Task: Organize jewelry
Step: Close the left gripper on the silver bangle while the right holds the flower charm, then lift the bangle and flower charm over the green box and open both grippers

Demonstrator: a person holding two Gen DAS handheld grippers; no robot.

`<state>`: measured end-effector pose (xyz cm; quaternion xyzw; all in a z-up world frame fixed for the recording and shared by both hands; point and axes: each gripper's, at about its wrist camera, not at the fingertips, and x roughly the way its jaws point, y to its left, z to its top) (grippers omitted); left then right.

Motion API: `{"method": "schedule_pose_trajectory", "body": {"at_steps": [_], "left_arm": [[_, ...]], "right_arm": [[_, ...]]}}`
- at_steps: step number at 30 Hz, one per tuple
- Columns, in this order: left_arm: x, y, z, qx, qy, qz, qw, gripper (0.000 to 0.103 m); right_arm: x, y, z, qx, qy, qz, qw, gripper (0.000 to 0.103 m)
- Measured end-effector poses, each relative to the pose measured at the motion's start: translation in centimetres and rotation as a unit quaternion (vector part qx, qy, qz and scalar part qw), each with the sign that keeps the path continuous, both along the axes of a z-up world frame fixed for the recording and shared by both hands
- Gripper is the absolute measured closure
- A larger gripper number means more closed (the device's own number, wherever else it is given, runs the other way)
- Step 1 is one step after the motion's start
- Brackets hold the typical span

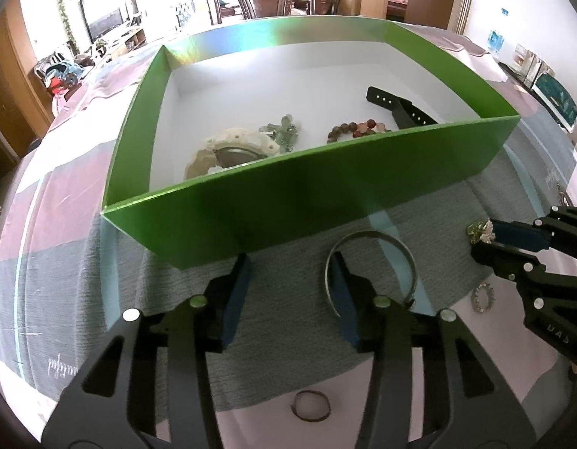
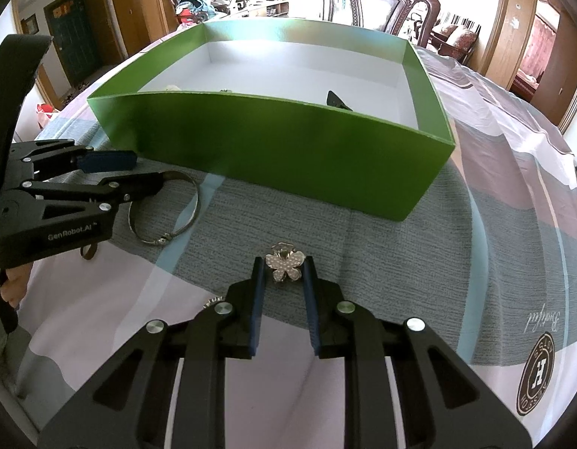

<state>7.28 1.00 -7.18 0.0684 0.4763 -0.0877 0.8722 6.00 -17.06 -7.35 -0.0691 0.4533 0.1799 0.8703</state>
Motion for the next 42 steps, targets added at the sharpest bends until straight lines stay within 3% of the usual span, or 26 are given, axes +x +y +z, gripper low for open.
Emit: {"method": "schedule_pose_trajectory", "body": {"at_steps": [4,6,10,17,22,26,33,34,36,38,42], "left_arm": [[-0.1,-0.4,0.0,-0.007,0.002,-0.010,0.9999,0.072],[-0.3,-0.6,0.0,-0.011,0.003,-0.017,0.9998,0.086],[-0.6,-0.9,0.0,-0.010,0.003,-0.020,0.9997,0.095],[-0.6,-0.8,-0.1,-0.010,0.003,-0.019,0.9998,0.096],[-0.6,-0.7,-0.1,-0.004,-0.001,-0.014,0.9999,0.086],[-0.5,-0.5,-0.1,0.000,-0.004,-0.006,1.0000,0.072],[-0.3,-0.5,-0.1,-0.005,-0.002,-0.005,1.0000,0.072],[-0.4,-0.6,-0.1,-0.004,-0.003,-0.006,1.0000,0.073],[-0.5,-0.9,0.0,-0.008,-0.001,-0.021,0.9997,0.092],[-0.9,-1.4,0.0,0.000,-0.004,-0.030,0.9996,0.099],[-1.2,-1.6,0.0,0.001,-0.003,-0.030,0.9995,0.100]], "right_arm": [[0.0,0.0,0.0,0.000,0.000,0.000,1.000,0.082],[0.0,0.0,0.0,0.001,0.000,0.000,1.000,0.082],[0.1,-0.1,0.1,0.001,0.000,-0.001,1.000,0.082],[0.1,-0.1,0.1,0.001,-0.001,-0.001,1.000,0.082],[0.1,-0.1,0.1,0.001,-0.001,-0.001,1.000,0.082],[0.1,-0.1,0.1,0.001,-0.001,-0.001,1.000,0.082],[0.0,-0.1,0.1,0.000,-0.001,-0.001,1.000,0.082],[0.0,-0.1,0.1,0.000,-0.001,-0.001,1.000,0.082],[0.0,-0.1,0.1,0.001,0.000,-0.001,1.000,0.082],[0.0,-0.1,0.1,0.000,-0.001,-0.001,1.000,0.082],[0.0,-0.1,0.1,0.001,0.000,-0.001,1.000,0.082]]}}
